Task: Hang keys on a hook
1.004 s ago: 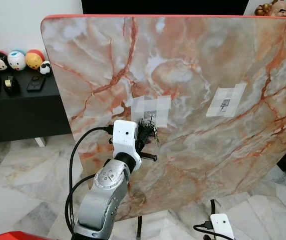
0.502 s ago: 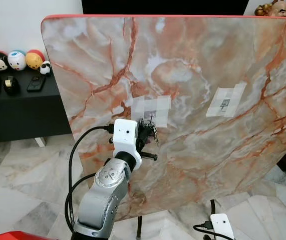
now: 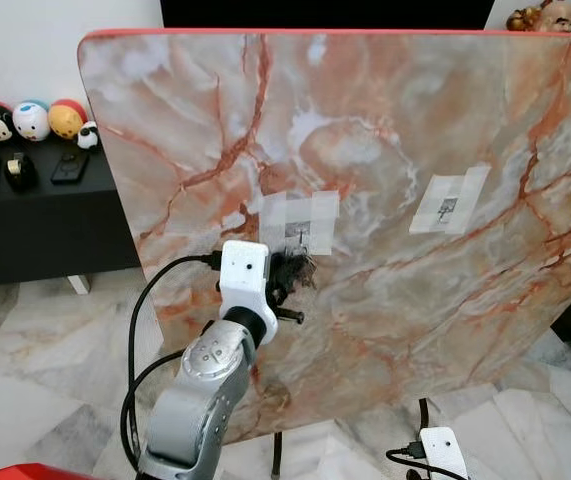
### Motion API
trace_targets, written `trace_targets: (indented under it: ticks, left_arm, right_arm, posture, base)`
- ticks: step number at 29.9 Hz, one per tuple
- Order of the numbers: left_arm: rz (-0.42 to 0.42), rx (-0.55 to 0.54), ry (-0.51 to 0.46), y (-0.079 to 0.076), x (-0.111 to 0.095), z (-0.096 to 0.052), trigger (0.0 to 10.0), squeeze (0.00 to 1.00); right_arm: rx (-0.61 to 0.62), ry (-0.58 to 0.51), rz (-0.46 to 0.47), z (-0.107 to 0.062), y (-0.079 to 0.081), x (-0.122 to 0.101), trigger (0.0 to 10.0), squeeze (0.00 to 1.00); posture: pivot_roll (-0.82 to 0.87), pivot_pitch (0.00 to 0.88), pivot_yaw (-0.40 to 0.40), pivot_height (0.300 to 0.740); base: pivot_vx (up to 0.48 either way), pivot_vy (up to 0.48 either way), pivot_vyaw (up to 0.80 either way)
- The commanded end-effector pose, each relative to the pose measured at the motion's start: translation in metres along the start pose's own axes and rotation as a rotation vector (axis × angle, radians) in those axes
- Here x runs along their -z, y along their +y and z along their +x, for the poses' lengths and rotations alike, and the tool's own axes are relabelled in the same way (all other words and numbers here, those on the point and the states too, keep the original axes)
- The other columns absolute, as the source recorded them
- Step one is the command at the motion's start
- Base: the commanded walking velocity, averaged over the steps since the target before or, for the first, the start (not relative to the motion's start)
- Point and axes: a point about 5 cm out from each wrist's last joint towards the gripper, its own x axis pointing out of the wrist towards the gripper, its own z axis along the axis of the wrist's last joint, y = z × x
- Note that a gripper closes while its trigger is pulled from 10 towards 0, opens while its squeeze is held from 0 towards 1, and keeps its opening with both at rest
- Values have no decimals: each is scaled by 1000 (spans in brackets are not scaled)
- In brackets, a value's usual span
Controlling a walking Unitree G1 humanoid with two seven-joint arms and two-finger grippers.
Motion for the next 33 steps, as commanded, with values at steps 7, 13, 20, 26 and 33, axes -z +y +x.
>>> trace_targets:
  ticks: [7, 13, 20, 26, 33]
  left_arm:
    - [7, -50, 18, 11, 1, -6, 10000, 1000]
    - [20, -42, -1, 13, -2, -7, 10000, 1000]
    - [78, 21, -18, 27, -2, -34, 10000, 1000]
    - [131, -2, -3, 53, 1, -63, 10000, 1000]
    - [230, -196, 157, 110, 37, -88, 10000, 0]
  right_arm:
    - [10, -3, -7, 0, -5, -1, 10000, 0]
    - [11, -3, -7, 0, -5, -1, 10000, 0]
    - [12, 0, -7, 0, -5, 0, 10000, 0]
    - [9, 5, -16, 0, -6, 1, 10000, 0]
    - [6, 10, -24, -1, -6, 2, 10000, 0]
  posture:
    - [88, 0, -113, 740]
    - [86, 0, -113, 740]
    - [88, 0, -105, 740]
    - [106, 0, -110, 740]
    - [113, 0, -109, 740]
  base:
    - [0, 0, 0]
    - [0, 0, 0]
    - [0, 0, 0]
    - [0, 0, 0]
    - [0, 0, 0]
